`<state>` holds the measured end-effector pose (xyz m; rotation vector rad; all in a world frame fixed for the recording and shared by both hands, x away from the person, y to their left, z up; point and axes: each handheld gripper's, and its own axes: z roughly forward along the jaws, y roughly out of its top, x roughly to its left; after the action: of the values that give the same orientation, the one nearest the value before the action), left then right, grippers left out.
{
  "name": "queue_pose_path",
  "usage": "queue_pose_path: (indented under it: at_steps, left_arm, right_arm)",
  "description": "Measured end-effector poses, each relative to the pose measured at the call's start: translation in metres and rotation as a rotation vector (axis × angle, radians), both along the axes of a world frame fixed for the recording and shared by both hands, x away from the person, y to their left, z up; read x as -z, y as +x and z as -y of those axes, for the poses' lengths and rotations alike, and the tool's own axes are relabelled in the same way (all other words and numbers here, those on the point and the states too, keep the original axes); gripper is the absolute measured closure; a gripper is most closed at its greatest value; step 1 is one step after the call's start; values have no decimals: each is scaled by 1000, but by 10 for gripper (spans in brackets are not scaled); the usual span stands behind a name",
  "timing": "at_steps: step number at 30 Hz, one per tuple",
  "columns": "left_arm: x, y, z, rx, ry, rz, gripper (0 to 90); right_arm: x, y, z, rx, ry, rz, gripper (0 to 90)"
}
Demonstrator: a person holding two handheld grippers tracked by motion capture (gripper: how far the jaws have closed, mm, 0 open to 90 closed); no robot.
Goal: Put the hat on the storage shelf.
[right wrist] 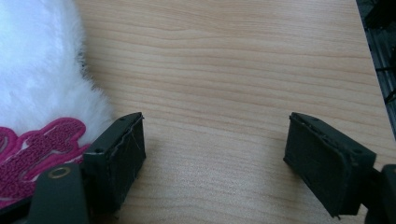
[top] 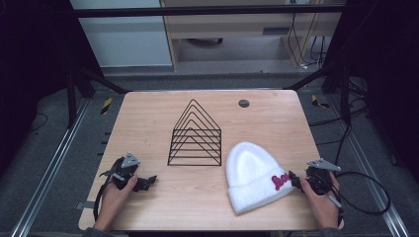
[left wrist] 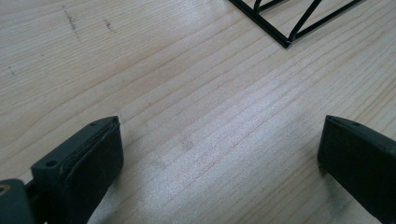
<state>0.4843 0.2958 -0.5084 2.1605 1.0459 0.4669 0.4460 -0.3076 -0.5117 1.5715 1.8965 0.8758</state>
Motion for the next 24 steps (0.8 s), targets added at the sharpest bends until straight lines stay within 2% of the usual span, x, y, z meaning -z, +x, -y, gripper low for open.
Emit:
queue_pose_path:
  at_steps: [2, 3, 6, 7, 8, 9, 11, 12, 13, 14, 15, 17, 19, 21, 24]
  left_arm:
    - [0, 0, 0, 1, 1, 0, 0]
    - [0, 0, 0, 2, 4, 1, 0]
    - [0, 0, 0, 0, 2, 0, 0]
    - [0, 0, 0, 0, 2, 0, 0]
    - [0, 0, 0, 0, 2, 0, 0]
    - [0, 0, 0, 0, 2, 0, 0]
    - [0, 0, 0, 2, 3, 1, 0]
    - [0, 0, 0, 2, 3, 1, 0]
    - [0, 0, 0, 1, 2, 0, 0]
    - [0, 0, 0, 1, 2, 0, 0]
    - [0, 0, 0, 1, 1, -1, 0]
    - [0, 0, 0, 1, 2, 0, 0]
    - [0, 0, 0, 1, 2, 0, 0]
    - [0, 0, 0, 1, 1, -1, 0]
    - [0, 0, 0, 0, 2, 0, 0]
  right_arm:
    - [-1, 1, -1, 10, 6, -9, 202]
    - [-2, 3, 0, -3, 2, -16, 203]
    - [-18, 10, 1, -23, -61, -7, 221]
    - [-18, 10, 1, -23, -61, -7, 221]
    - [-24, 12, 0, -23, -61, -12, 221]
    - [-36, 18, -2, -51, -83, -32, 222]
    - [-44, 25, -5, -79, -79, -65, 217]
    - [-44, 25, -5, -79, -79, -65, 217]
    - [-55, 35, -12, -123, -112, -93, 204]
    - [-55, 35, -12, -123, -112, -93, 204]
    - [-64, 43, -17, -140, -144, -91, 200]
    - [-70, 49, -21, -153, -147, -102, 190]
    - [-75, 59, -27, -170, -142, -133, 196]
    - [-78, 67, -33, -185, -168, -150, 218]
    - [-80, 78, -43, -209, -169, -171, 271]
